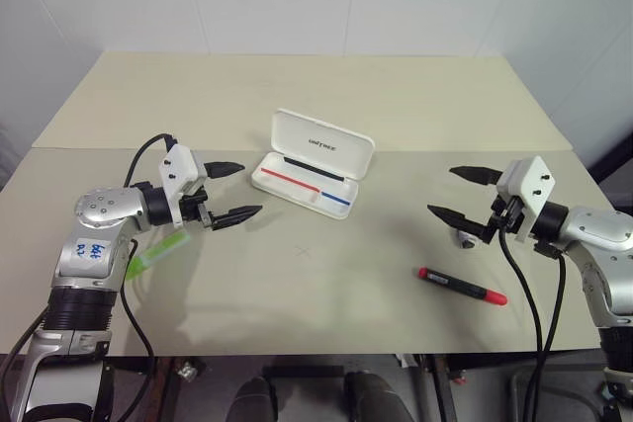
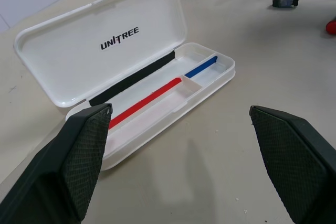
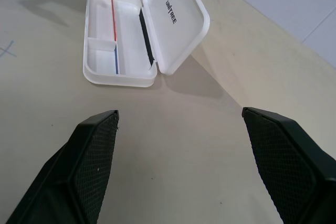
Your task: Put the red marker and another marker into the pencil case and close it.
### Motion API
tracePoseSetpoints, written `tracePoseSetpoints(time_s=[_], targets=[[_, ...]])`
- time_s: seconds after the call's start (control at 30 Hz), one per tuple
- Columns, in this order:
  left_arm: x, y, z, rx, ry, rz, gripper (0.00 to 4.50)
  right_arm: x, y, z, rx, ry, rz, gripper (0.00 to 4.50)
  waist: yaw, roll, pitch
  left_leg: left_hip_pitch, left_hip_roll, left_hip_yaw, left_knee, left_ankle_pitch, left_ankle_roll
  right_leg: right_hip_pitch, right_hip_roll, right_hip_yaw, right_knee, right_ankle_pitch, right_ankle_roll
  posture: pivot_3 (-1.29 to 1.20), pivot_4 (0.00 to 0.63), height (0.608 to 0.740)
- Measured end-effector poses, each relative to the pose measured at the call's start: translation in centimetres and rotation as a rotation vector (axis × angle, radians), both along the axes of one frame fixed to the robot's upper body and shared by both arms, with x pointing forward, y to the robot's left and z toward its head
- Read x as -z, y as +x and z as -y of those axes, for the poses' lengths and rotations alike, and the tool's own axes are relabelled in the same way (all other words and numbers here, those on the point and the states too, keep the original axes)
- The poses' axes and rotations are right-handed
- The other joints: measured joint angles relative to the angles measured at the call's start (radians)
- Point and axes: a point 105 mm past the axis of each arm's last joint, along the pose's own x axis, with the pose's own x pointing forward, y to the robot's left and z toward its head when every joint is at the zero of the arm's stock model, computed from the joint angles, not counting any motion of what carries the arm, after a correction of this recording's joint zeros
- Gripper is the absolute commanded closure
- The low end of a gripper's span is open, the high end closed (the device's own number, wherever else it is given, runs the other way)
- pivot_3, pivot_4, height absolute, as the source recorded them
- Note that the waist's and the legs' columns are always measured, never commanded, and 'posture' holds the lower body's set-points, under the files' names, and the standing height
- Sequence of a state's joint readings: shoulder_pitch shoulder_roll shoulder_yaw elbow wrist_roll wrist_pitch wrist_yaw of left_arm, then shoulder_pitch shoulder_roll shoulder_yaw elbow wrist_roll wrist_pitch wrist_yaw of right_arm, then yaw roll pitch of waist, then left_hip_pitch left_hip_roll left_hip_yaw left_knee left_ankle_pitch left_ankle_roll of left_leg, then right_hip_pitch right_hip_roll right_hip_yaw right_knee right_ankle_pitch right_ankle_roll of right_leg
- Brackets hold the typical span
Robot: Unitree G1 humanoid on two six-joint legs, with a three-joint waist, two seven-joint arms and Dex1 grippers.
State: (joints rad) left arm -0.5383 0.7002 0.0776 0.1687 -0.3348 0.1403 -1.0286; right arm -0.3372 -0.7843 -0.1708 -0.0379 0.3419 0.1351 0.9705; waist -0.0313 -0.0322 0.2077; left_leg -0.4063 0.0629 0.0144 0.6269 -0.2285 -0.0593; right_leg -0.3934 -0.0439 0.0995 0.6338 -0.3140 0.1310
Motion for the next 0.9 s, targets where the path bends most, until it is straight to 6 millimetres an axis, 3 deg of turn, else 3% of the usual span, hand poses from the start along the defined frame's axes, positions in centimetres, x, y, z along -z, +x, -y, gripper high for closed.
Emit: tracePoseSetpoints(time_s=[0.37, 0.57, 0.8, 0.9], targets=[[-0.6, 0.0, 0.1, 0.017, 0.011, -0.002, 0.04, -0.8, 0.5, -1.3, -0.049, -0.002, 0.008, 0.52, -0.001, 0.0, 0.0, 0.0, 0.0, 0.0, 0.0, 0.0, 0.0, 0.0, 0.0, 0.0, 0.0, 0.0, 0.0, 0.0, 0.15, 0.74], [-1.6, 0.0, -1.0, 0.029, 0.07, 0.008, 0.04, -1.9, 1.1, -4.2, -0.121, -0.048, -0.062, 0.52, -0.009, 0.0, 0.0, 0.0, 0.001, 0.001, -0.001, 0.0, 0.0, -0.001, 0.0, 0.0, 0.001, 0.0, 0.0, 0.0, 0.15, 0.74], [-1.6, 0.2, -2.2, -0.004, 0.1, 0.004, 0.04, 0.3, 1.6, -7.5, -0.158, -0.143, -0.21, 0.52, -0.003, 0.0, 0.0, -0.003, 0.001, 0.001, -0.001, -0.001, 0.0, -0.005, 0.0, 0.0, 0.0, -0.001, -0.001, 0.0, 0.15, 0.74], [-1.8, 0.2, -2.3, -0.009, 0.1, 0.011, 0.0, 0.8, 2.1, -8.5, -0.166, -0.171, -0.235, 1.13, -0.002, 0.0, 0.0, -0.003, 0.001, 0.002, -0.001, -0.001, 0.0, -0.005, 0.0, 0.0, 0.0, -0.001, -0.002, 0.0, 0.15, 0.74]])
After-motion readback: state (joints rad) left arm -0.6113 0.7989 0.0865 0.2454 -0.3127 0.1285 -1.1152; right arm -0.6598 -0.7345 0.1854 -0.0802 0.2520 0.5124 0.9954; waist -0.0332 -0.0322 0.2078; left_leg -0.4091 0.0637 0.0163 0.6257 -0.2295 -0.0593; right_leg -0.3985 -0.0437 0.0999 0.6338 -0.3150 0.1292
